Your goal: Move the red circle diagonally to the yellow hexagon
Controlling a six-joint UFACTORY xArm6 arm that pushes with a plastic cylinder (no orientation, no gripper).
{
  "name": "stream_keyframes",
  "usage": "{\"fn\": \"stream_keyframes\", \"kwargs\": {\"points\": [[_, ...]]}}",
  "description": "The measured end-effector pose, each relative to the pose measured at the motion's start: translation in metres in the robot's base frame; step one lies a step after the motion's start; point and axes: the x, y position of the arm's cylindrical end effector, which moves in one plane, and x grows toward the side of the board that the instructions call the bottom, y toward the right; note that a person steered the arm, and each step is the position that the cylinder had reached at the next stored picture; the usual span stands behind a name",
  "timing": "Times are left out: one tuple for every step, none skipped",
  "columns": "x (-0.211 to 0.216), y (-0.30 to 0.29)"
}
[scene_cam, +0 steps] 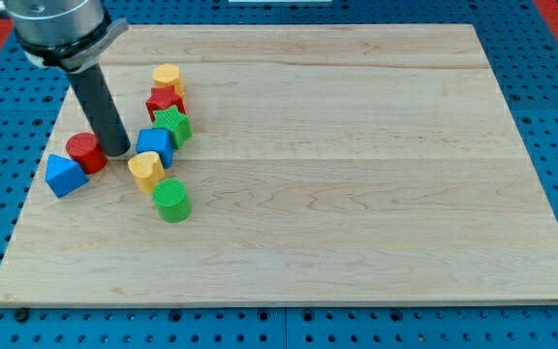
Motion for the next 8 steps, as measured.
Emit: {"fn": "stream_keyframes", "kwargs": {"points": [[0.023,-0.014],[0.032,-0.010],[0.035,0.006],[0.035,0.022],[0.037,0.025],[0.038,0.000],[0.025,-0.014],[0.004,-0.014]]}}
